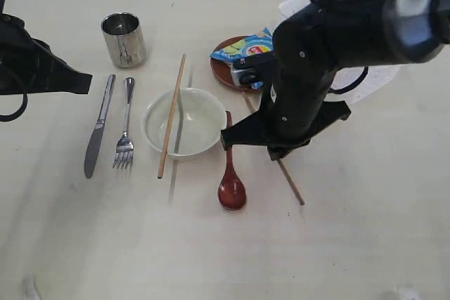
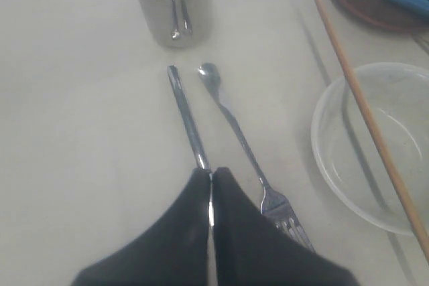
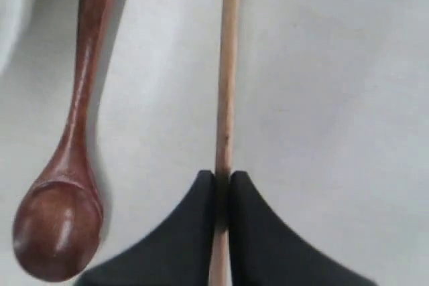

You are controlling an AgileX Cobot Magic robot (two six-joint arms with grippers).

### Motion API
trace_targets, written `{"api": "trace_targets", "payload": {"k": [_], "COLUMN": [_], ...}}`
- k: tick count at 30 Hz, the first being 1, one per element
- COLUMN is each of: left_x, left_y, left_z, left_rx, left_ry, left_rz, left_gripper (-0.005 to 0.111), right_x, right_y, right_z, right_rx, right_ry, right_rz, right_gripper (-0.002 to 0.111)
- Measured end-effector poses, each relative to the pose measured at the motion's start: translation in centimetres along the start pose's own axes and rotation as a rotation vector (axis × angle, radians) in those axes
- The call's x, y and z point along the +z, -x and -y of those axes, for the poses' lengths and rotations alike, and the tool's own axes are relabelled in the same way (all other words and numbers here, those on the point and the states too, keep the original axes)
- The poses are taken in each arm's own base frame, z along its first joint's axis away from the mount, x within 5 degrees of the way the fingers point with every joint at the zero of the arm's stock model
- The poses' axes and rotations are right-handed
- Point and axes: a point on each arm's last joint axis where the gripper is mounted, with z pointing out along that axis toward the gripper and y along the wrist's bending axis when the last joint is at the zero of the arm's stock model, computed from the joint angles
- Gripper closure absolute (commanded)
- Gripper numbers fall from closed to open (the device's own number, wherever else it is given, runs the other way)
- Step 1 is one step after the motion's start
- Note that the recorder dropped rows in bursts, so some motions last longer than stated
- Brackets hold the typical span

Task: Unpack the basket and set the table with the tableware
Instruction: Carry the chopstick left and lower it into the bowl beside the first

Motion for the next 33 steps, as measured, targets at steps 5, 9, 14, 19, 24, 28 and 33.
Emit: {"api": "trace_targets", "payload": {"k": [5, 9, 14, 19, 24, 28, 33], "left_x": [0.0, 0.0, 0.0, 0.0, 0.0, 0.0, 0.0], "left_y": [0.0, 0.0, 0.0, 0.0, 0.0, 0.0, 0.0], "left_z": [0.0, 0.0, 0.0, 0.0, 0.0, 0.0, 0.0], "left_rx": [0.000, 0.000, 0.000, 0.000, 0.000, 0.000, 0.000], "left_ry": [0.000, 0.000, 0.000, 0.000, 0.000, 0.000, 0.000], "left_rz": [0.000, 0.000, 0.000, 0.000, 0.000, 0.000, 0.000], "left_gripper": [0.106, 0.106, 0.106, 0.106, 0.106, 0.106, 0.106], "right_x": [-4.4, -6.7, -7.6, -7.3, -6.6, -5.3, -2.2], "right_y": [0.9, 1.7, 2.0, 2.4, 3.2, 3.6, 3.8], "right_z": [0.1, -0.4, -1.8, -1.7, -3.3, -5.5, -7.4], "right_rx": [0.038, 0.066, 0.067, 0.116, 0.174, 0.209, 0.299], "right_ry": [0.014, 0.055, 0.095, 0.058, 0.164, 0.252, 0.284], "right_rz": [0.079, 0.137, 0.184, 0.207, 0.272, 0.309, 0.274], "right_gripper": [0.109, 0.109, 0.109, 0.109, 0.109, 0.109, 0.109]}}
